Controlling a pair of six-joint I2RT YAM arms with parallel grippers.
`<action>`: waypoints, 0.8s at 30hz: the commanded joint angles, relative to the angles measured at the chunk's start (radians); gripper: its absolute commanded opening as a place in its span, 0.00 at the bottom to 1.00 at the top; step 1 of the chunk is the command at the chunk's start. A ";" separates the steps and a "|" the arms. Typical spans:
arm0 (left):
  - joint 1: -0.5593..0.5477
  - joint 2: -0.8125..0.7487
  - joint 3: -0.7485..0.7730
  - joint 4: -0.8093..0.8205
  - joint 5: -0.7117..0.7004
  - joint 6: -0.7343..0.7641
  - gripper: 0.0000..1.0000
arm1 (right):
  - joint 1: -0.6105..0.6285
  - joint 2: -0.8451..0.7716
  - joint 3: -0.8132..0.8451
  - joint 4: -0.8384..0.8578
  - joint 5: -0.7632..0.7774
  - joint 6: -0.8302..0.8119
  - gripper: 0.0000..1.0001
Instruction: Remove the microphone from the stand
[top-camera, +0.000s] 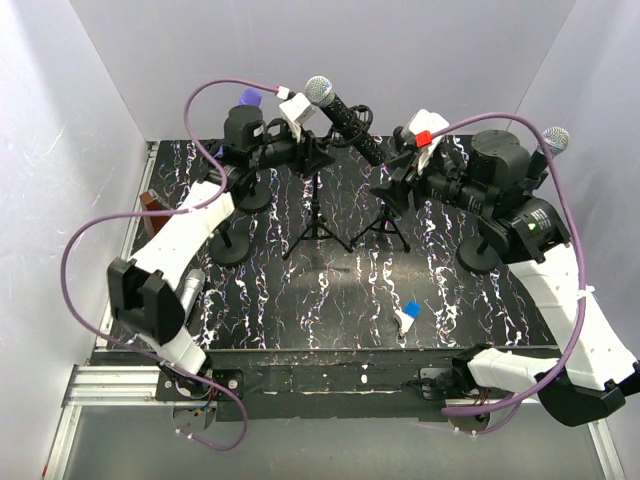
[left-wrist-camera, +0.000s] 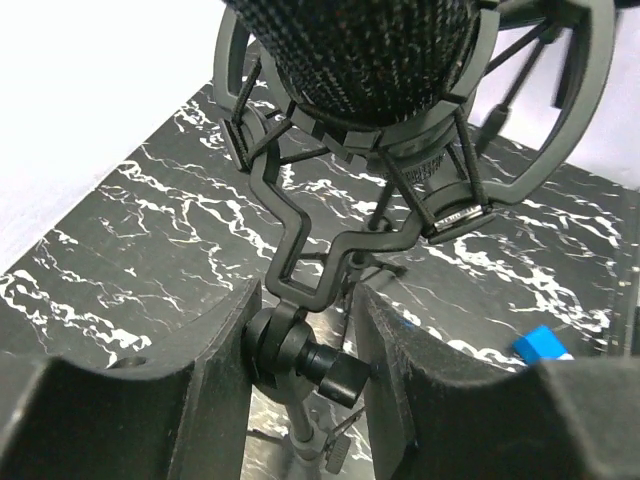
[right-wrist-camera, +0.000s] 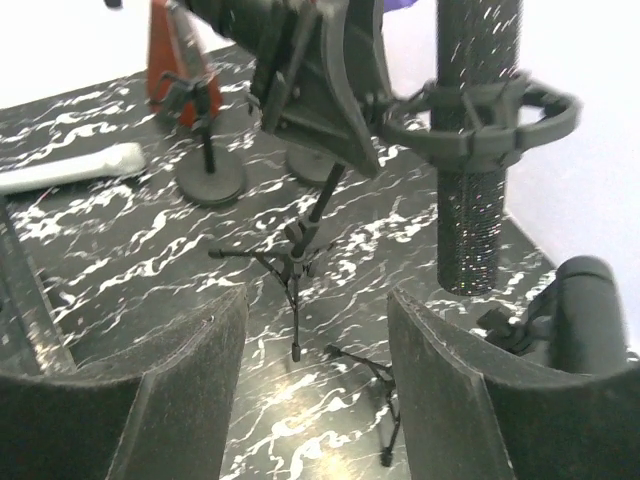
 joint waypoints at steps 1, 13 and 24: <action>-0.011 -0.214 -0.099 0.037 -0.033 -0.044 0.08 | 0.036 -0.027 -0.070 0.066 -0.075 0.018 0.64; -0.036 -0.481 -0.420 0.117 -0.186 0.031 0.07 | 0.114 -0.080 -0.171 0.072 -0.123 -0.098 0.61; -0.040 -0.658 -0.637 0.240 -0.243 0.047 0.20 | 0.212 -0.121 -0.185 -0.011 -0.066 -0.238 0.61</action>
